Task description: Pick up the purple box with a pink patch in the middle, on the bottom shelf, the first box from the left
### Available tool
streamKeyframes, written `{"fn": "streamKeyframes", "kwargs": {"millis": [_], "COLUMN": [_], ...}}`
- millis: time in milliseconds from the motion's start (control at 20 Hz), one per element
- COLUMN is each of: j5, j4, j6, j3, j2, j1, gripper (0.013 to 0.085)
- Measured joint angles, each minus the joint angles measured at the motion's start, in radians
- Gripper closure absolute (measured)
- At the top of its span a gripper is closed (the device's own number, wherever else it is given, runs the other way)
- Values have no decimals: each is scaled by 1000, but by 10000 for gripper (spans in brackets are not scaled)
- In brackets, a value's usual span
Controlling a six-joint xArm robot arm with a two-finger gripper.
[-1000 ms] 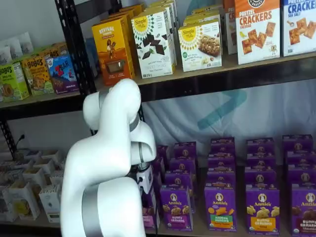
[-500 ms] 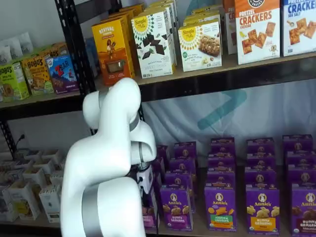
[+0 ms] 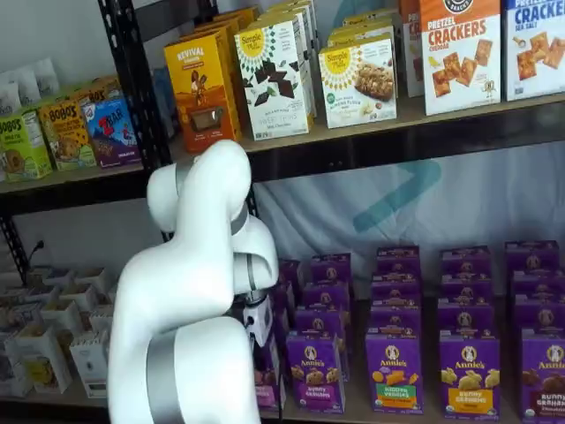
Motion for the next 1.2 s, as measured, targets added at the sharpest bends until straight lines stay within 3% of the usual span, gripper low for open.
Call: {"fn": "streamKeyframes", "kwargs": {"millis": [400, 700, 900, 1200], "j5": [2, -3, -2, -9], "j4": [4, -3, 1, -6], "j6": [-3, 5, 3, 10], "j3": [0, 4, 4, 17], "j2": [-1, -2, -3, -13], "j1": [1, 3, 4, 5], "gripper": [570, 570, 690, 690]}}
